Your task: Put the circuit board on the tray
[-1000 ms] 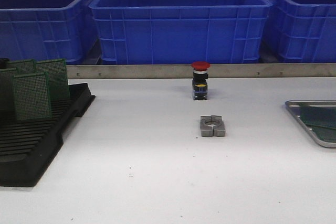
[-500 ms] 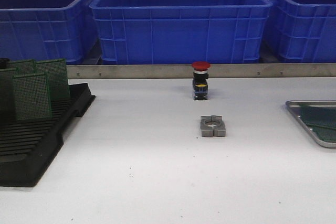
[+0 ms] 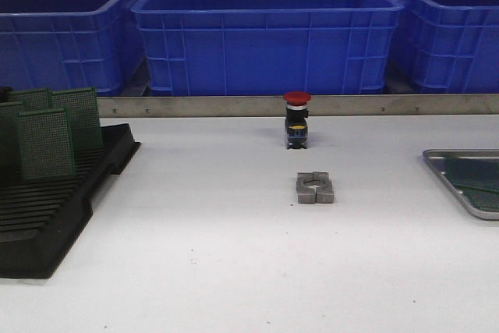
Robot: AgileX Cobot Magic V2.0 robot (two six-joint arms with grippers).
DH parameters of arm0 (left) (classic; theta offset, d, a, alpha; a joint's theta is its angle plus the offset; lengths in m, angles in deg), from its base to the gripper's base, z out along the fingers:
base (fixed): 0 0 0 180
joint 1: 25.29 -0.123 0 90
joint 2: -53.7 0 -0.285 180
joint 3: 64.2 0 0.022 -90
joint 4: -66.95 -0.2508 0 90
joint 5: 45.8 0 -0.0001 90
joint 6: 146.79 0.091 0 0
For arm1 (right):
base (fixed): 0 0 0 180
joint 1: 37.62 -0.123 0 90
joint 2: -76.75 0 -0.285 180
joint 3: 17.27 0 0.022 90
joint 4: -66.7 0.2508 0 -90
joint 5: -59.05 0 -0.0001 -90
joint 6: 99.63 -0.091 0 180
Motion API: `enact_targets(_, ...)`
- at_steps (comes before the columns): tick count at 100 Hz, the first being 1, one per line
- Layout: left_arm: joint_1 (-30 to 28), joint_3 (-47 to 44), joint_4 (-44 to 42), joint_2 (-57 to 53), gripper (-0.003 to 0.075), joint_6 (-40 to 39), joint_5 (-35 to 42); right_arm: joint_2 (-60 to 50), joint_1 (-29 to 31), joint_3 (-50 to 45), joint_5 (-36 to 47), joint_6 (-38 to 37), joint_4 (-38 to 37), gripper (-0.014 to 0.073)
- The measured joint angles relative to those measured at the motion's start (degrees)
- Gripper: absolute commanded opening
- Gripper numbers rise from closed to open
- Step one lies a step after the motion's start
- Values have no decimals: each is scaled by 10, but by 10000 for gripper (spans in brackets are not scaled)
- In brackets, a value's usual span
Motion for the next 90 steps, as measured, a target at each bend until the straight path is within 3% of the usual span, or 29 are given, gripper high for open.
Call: enact_targets(90, 0, 0, 23, 0, -20, 1, -1, 0, 0, 0, -1, 0, 0, -60)
